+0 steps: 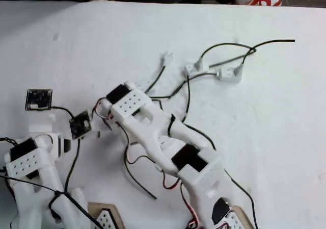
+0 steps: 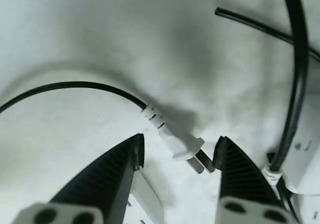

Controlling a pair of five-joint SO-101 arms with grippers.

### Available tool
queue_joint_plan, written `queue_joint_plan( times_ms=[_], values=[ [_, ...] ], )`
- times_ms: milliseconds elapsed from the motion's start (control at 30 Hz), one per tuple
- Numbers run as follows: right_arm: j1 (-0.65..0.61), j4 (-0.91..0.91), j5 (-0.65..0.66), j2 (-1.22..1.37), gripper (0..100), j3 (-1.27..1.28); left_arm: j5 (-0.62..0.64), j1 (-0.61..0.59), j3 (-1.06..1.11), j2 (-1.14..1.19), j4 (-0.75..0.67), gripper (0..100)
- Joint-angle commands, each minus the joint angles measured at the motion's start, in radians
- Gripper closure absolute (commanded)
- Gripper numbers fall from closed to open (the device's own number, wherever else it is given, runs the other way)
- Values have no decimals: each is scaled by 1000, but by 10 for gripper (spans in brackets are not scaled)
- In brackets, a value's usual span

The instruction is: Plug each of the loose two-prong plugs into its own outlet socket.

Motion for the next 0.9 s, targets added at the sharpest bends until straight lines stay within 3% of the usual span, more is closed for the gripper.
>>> queue_joint_plan(
  times_ms=[0, 200, 433, 767, 867],
  values=[
    [1, 15, -6, 10, 768, -34, 9, -8, -8, -22, -17, 748],
    [16, 22, -6, 73, 782, -32, 9, -8, -6, -22, -17, 748],
    [41, 71, 0, 85, 983, -35, 9, -8, -6, -22, -17, 748],
    [122, 196, -2, 76, 980, -135, 9, -7, -6, -22, -17, 748],
    [113, 219, 0, 81, 916, -147, 9, -5, -6, -22, -17, 748]
  ],
)
